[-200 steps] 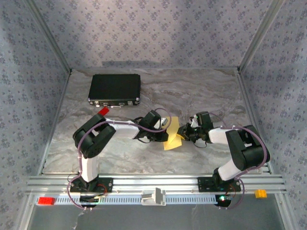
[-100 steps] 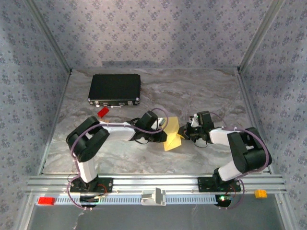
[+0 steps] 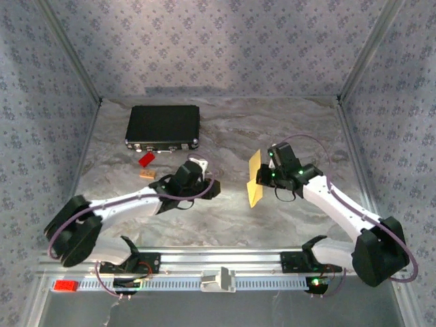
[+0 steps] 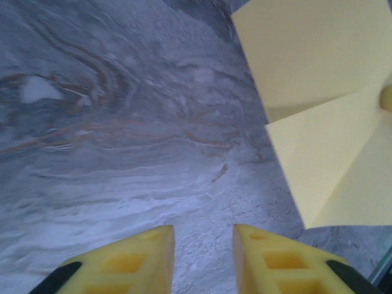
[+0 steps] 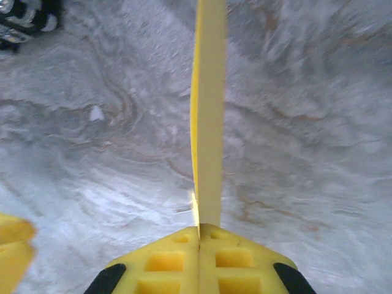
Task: Fold a paper plane with a square sheet of paper (pick it up from the middle)
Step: Turn over the paper at the center of the table.
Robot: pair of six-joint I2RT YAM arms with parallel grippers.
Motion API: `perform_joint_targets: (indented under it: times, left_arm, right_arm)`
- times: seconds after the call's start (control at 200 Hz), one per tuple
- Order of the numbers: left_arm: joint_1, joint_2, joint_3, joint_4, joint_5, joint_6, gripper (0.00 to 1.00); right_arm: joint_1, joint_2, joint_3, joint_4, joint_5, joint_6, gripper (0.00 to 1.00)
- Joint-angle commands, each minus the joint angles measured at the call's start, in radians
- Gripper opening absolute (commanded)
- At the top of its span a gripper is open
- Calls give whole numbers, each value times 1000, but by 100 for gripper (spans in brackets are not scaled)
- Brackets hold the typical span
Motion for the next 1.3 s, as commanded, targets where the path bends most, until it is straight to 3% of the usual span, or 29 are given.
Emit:
perform_joint_targets:
  times: [0.0, 0.29, 0.55, 0.72, 0.879, 0.969, 1.174, 1.299]
  left_arm:
    - [19, -106, -50, -59, -117, 3, 38]
    - [87, -342, -145, -186, -202, -12, 52]
    - [139, -581, -218, -285, -322, -64, 55]
    - [155, -637, -208, -380, -360, -74, 57]
    - [161, -632, -197, -407, -358, -77, 57]
    - [163, -608, -190, -376, -297, -44, 59]
    - [162, -403, -101, -341, -122, 21, 58]
    - [157, -246, -51, -277, -15, 12, 50]
  right_arm:
    - [78, 19, 87, -277, 370, -37, 5]
    - [303, 260, 267, -514, 820, 81, 4]
    - [431, 551, 399, -505, 811, 124, 4]
    - [490, 687, 491, -417, 672, 69, 5]
    - [478, 683, 473, -226, 424, 40, 12]
    - [446, 647, 442, -124, 265, 17, 20]
    - [350, 456, 267, 77, 50, 12, 42]
    - [223, 305, 81, 233, -123, 63, 39]
